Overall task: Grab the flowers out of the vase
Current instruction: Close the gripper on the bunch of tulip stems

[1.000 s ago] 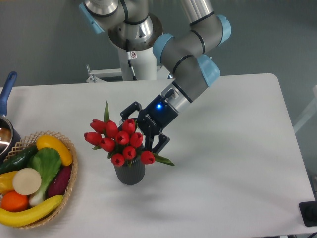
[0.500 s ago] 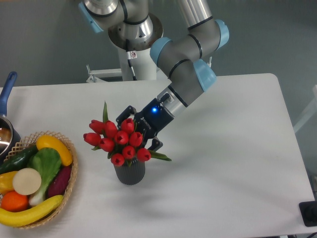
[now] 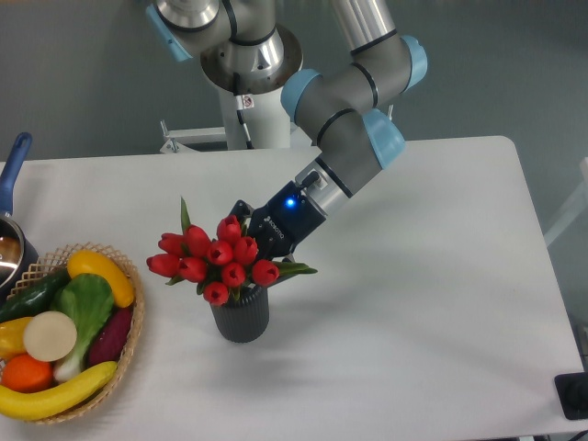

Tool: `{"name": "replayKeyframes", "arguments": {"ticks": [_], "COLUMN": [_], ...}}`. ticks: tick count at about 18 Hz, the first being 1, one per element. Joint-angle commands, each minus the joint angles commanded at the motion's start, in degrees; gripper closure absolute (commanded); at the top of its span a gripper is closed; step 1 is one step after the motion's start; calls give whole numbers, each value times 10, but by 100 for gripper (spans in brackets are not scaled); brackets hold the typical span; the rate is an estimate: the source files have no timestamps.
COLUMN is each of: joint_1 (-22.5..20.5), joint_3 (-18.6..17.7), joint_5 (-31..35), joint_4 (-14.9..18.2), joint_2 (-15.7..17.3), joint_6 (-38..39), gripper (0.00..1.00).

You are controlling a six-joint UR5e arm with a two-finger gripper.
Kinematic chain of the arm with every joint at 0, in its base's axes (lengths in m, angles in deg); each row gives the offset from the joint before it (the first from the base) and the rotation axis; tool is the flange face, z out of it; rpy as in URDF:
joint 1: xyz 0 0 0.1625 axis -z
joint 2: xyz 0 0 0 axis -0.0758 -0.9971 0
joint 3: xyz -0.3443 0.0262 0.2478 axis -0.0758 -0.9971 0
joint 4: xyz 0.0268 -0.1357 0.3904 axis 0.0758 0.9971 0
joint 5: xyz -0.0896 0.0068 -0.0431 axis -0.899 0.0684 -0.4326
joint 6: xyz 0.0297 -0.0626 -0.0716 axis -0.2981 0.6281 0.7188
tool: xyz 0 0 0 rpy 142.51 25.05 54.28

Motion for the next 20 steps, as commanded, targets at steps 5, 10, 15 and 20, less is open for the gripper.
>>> {"name": "replayKeyframes", "arguments": {"ticks": [5, 10, 15, 20], "joint_1": [-6, -9, -10, -10], "joint_3": [0, 5, 11, 25], "joint_5": [-2, -21, -22, -32], "joint_4": [1, 1, 1, 1], "joint_2": [3, 22, 50, 74], "joint_6": [3, 53, 97, 138], "gripper": [54, 54, 51, 51]}}
